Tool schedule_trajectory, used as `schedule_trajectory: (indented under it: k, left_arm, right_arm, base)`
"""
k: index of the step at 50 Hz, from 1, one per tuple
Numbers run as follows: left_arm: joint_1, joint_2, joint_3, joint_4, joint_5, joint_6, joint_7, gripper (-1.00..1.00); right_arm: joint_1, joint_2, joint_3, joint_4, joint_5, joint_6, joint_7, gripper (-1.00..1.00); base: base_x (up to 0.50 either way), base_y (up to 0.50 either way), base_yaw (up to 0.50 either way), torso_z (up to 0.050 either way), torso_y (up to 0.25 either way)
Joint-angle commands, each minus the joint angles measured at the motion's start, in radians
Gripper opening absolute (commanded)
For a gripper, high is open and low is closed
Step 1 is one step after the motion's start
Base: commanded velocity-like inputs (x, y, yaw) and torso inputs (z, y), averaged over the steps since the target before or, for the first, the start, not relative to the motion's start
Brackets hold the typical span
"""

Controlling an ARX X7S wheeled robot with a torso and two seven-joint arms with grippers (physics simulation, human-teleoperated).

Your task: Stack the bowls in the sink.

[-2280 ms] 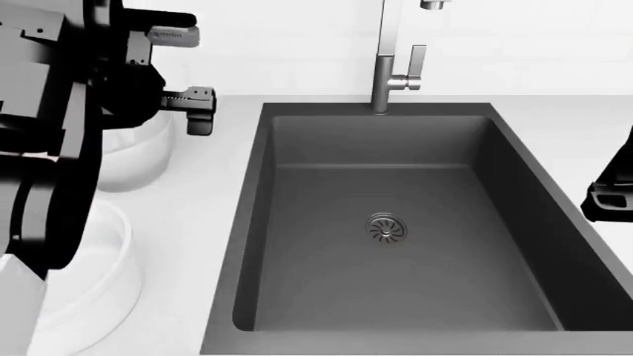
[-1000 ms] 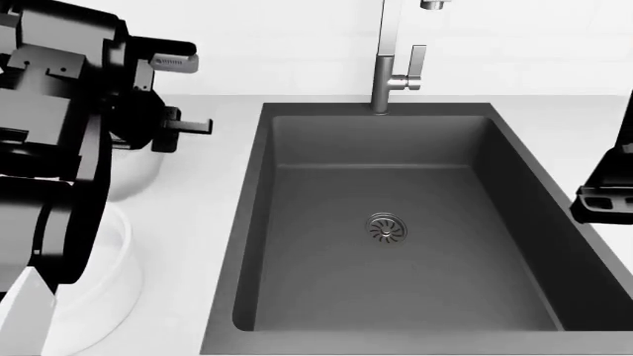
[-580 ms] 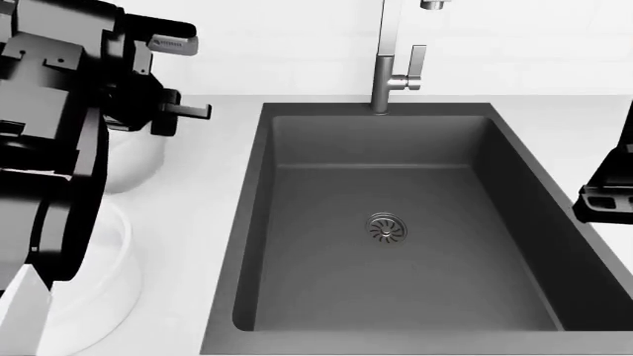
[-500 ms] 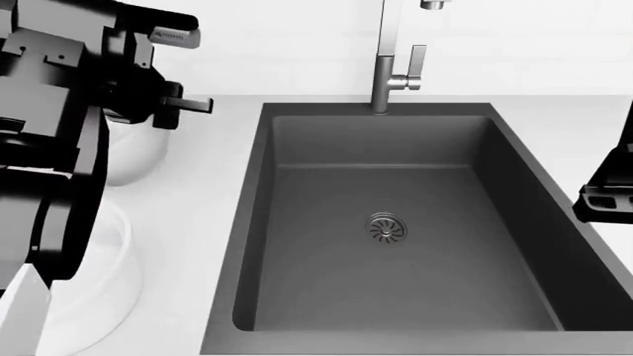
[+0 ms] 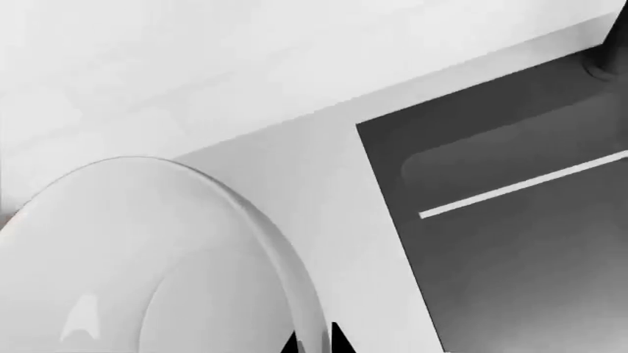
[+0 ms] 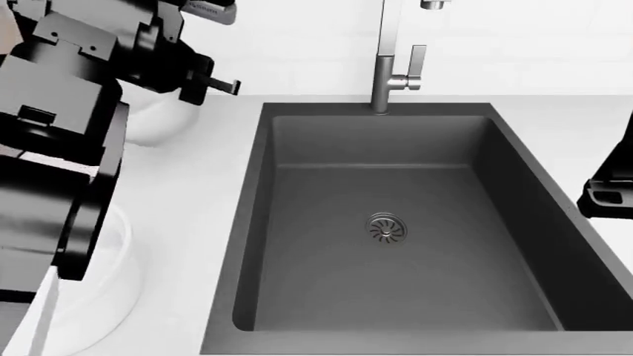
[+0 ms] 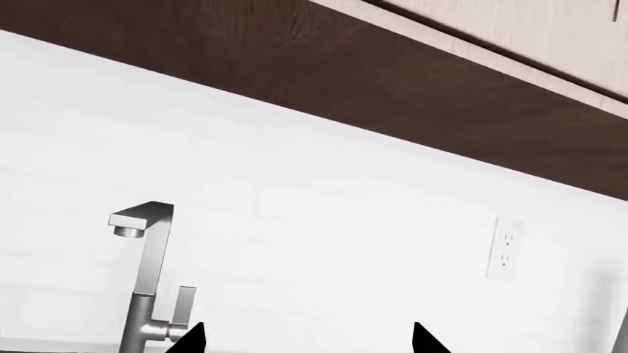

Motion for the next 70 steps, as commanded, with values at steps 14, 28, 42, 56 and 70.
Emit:
schedule_trajectory:
  k: [14,28,42,56,70]
  left_arm:
    - [-0.075,-0.03,0.575,0.411,-0.569,-0.092,0.156,-1.0]
    - [-0.048,-0.163,0.584,0.843,-0.687,-0.231,0.192,-1.0]
    - [-0.039,-0.204,0.578,1.076,-0.765,-0.256,0.216,-1.0]
    - [-0.018,-0.194,0.554,1.234,-0.834,-0.272,0.204,-1.0]
    - [0.021,-0.158,0.569,1.272,-0.854,-0.235,0.211,-1.0]
  right_arm:
    - [0.132,0.006,-0.101,0.014,0.032,-0.011,0.023,1.0]
    - [0.162,0.028,-0.113,0.008,0.061,-0.026,0.041,1.0]
    - [0.161,0.041,-0.104,0.004,0.069,-0.032,0.042,1.0]
    - [0.123,0.049,-0.058,-0.004,0.071,-0.036,0.036,1.0]
    - [0.091,0.044,-0.028,-0.006,0.065,-0.029,0.029,1.0]
  base:
    - [0.0,0.0,0.0,0.0,0.0]
    - [0.0,0.0,0.0,0.0,0.001]
    - [0.0,0.0,0.0,0.0,0.0]
    - [0.0,0.0,0.0,0.0,0.0]
    - [0.0,0.0,0.0,0.0,0.001]
